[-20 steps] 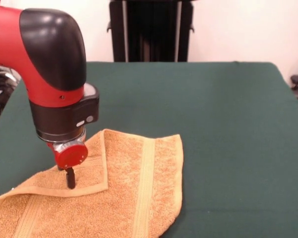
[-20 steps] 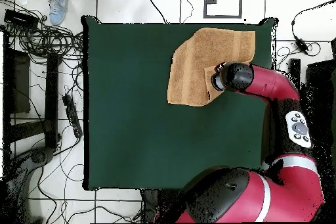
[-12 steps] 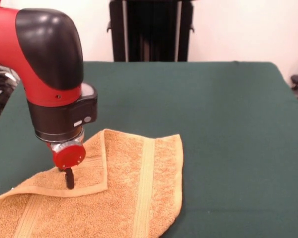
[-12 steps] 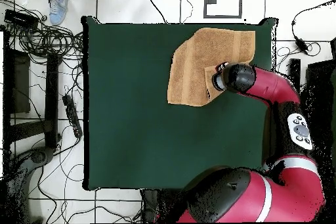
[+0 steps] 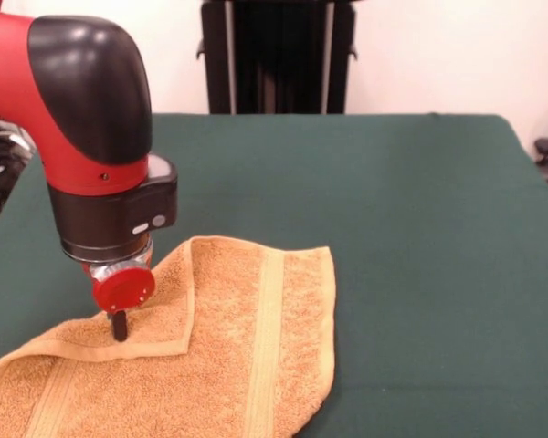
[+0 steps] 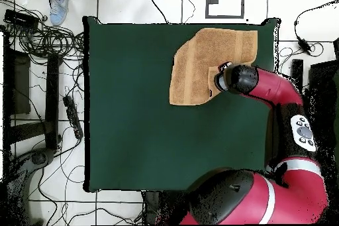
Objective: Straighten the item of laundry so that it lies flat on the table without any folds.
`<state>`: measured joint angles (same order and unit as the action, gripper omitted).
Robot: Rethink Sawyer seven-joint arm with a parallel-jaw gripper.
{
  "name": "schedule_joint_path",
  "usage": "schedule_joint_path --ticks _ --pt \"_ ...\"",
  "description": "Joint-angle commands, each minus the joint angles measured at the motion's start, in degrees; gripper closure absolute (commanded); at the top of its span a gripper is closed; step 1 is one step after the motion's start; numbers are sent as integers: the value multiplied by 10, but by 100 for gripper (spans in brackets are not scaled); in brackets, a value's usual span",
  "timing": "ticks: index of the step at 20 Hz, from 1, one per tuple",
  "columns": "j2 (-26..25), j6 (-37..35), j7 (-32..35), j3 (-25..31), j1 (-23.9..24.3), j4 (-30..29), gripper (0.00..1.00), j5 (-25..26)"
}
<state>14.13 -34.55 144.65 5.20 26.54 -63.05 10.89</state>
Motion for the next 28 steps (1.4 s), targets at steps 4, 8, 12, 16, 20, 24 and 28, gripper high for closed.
schedule_joint_path --ticks 4,8,12,16,20,24,28 --pt "-5 14 -8 38 -4 -72 100 -3" --pt "27 -29 -57 43 12 -81 100 2" --pt "58 -44 -106 61 41 -107 100 7" --pt "82 -76 -145 78 69 -125 100 12" --pt "86 -84 -163 95 89 -129 100 21" --pt "78 -80 -173 115 107 -131 100 28" --pt "70 -68 -174 132 119 -137 100 36"
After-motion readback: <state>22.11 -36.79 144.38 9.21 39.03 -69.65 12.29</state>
